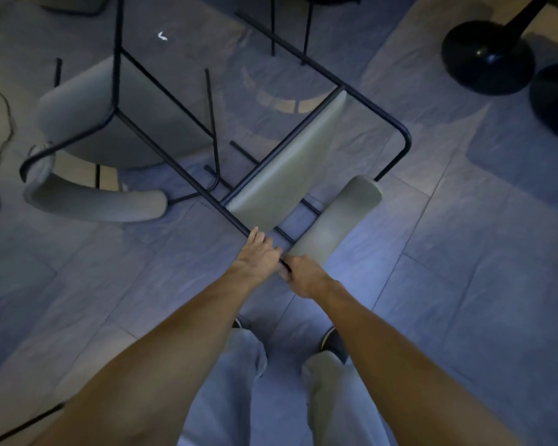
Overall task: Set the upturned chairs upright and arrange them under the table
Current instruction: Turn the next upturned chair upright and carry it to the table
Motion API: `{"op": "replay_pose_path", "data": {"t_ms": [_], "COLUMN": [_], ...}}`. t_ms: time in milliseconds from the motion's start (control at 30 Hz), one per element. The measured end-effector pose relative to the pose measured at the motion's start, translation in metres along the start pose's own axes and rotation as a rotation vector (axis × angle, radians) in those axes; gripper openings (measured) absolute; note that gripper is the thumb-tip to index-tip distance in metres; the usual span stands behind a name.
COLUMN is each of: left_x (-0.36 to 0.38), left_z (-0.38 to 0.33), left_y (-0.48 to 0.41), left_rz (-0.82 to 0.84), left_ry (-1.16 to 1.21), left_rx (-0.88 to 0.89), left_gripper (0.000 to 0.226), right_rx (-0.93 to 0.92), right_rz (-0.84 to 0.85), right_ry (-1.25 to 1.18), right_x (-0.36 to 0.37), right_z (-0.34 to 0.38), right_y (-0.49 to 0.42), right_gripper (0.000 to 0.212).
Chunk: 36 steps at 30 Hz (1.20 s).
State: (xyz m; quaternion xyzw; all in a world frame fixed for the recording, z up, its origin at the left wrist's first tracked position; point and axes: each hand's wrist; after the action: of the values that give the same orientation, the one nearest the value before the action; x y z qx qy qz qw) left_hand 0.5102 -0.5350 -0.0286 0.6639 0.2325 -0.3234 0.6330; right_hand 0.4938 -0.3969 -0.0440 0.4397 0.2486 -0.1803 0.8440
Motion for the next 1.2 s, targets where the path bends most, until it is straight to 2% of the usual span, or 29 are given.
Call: {"op": "replay_pose_path", "data": {"t_ms": [167, 400, 567, 800, 967, 1200], "left_x": [0.002, 0.008, 0.004, -0.009, -0.041, -0.096], "left_z": [-0.015, -0.034, -0.023, 0.000, 0.033, 0.137], "left_y": [0.005, 0.018, 0.026, 0.043, 0.072, 0.134], "left_rz": [0.012, -0.045, -0.092, -0.127, -0.188, -0.302], "left_ry": [-0.018, 0.044, 0.028, 0.106, 0.157, 0.188], "left_rx": [-0.009, -0.016, -0.027, -0.058, -0.106, -0.202], "left_gripper": [0.046, 0.032, 0.026, 0.041, 0.042, 0.044], "right_rx": [-0.010, -0.016, 0.026, 0.045, 0.036, -0.058], "right_rz": [0.028, 0.078, 0.152, 0.135, 0.072, -0.004], "right_ry": [0.042, 0.093, 0.120, 0.120, 0.137, 0.259], "right_x": [0.005, 0.008, 0.003, -0.030, -0.078, -0.148], "right_z": [-0.010, -0.017, -0.012, 0.005, 0.054, 0.185], "right_y": [0.006, 0.009, 0.007, 0.005, 0.008, 0.006], "right_gripper": [0.029, 0.028, 0.026, 0.021, 0.025, 0.036]}}
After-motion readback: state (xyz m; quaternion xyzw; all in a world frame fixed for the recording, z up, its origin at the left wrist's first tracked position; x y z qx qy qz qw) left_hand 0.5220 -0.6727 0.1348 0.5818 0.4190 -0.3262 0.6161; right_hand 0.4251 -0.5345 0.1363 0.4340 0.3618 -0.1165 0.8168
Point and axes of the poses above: each hand's wrist, its own y-axis away from the middle knuckle, its own x-axis out of the palm, z = x × y, and after that the axes turned 3 degrees about z, right-handed
